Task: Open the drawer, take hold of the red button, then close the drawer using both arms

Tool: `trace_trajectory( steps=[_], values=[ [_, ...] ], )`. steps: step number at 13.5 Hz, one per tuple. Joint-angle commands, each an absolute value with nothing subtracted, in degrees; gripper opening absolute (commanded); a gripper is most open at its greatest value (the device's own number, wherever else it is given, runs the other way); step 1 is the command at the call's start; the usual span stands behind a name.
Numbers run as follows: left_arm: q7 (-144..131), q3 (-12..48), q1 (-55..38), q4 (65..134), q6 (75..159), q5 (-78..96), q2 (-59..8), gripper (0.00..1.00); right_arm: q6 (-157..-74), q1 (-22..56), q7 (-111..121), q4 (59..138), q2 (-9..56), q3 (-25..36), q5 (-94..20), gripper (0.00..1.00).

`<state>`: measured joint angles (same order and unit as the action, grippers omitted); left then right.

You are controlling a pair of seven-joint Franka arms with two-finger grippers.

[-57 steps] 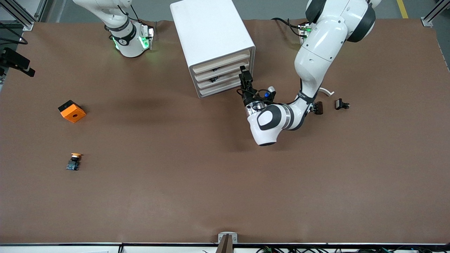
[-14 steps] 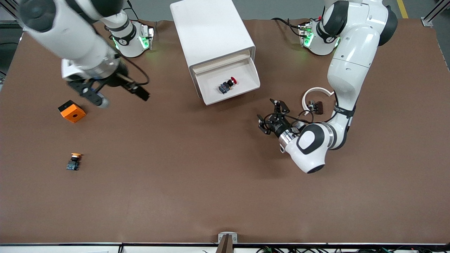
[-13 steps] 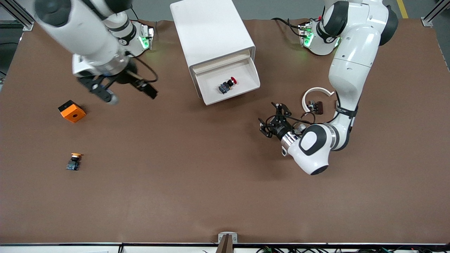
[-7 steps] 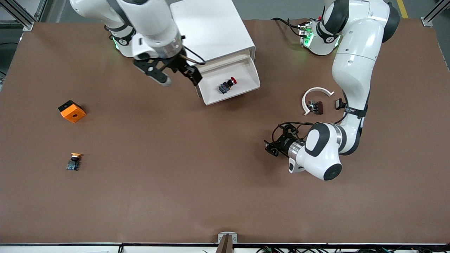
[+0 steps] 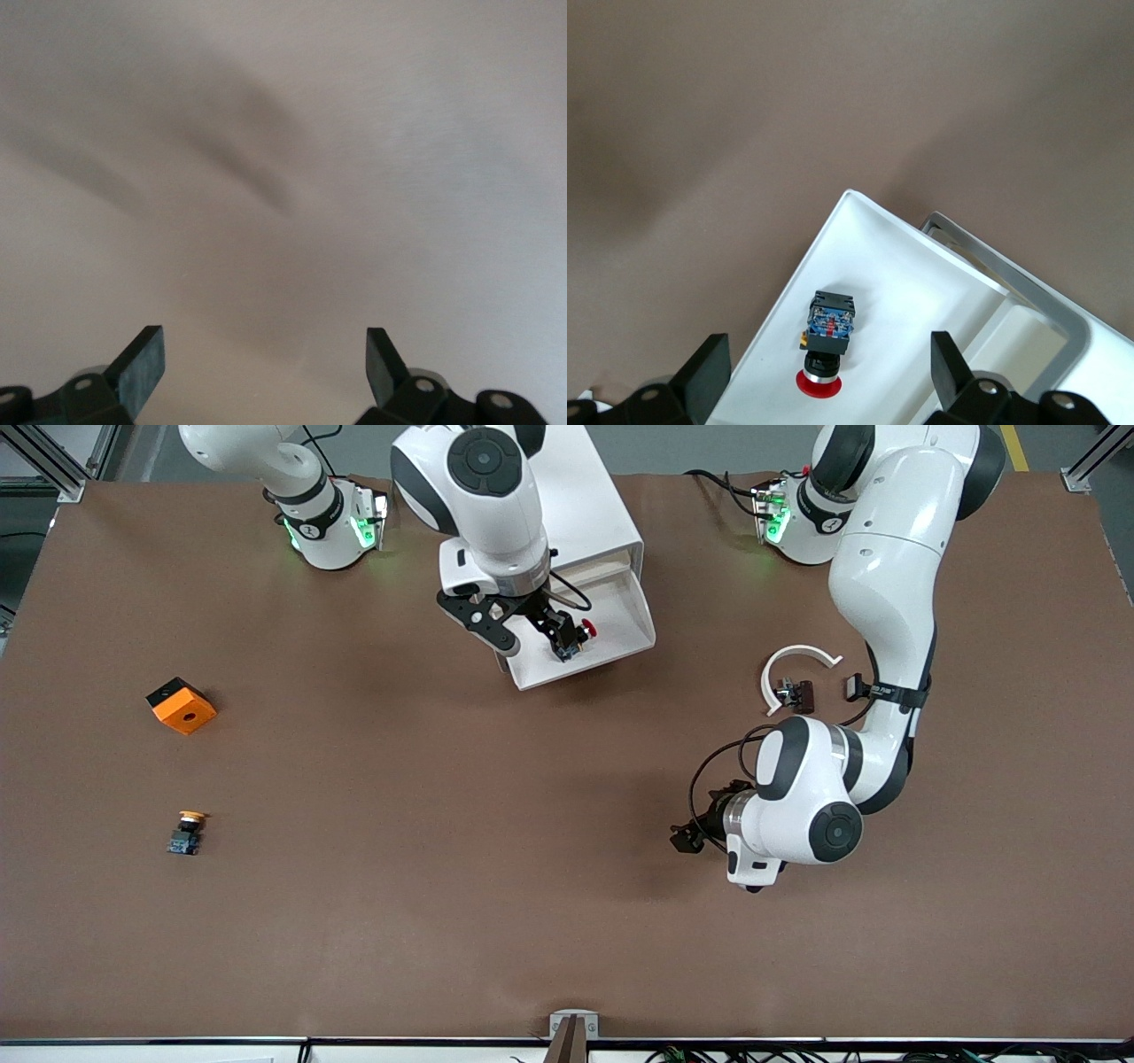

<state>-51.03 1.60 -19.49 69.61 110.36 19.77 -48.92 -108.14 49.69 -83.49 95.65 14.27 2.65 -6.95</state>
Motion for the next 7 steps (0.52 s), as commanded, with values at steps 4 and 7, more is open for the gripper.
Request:
trace_trajectory(
  steps=[4, 7],
  values=[
    [-49.7, 1.9, -21.6, 70.8, 115.7, 10.5, -45.3, 1.00, -108.0, 51.6, -86.1, 94.7, 18.8, 3.3, -7.7, 1.00],
    [-49.7, 2.0, -22.1, 70.9, 115.7, 10.4, -43.6, 1.00, -110.7, 52.6, -87.1, 94.6, 21.3, 3.4, -7.6, 1.00]
  ],
)
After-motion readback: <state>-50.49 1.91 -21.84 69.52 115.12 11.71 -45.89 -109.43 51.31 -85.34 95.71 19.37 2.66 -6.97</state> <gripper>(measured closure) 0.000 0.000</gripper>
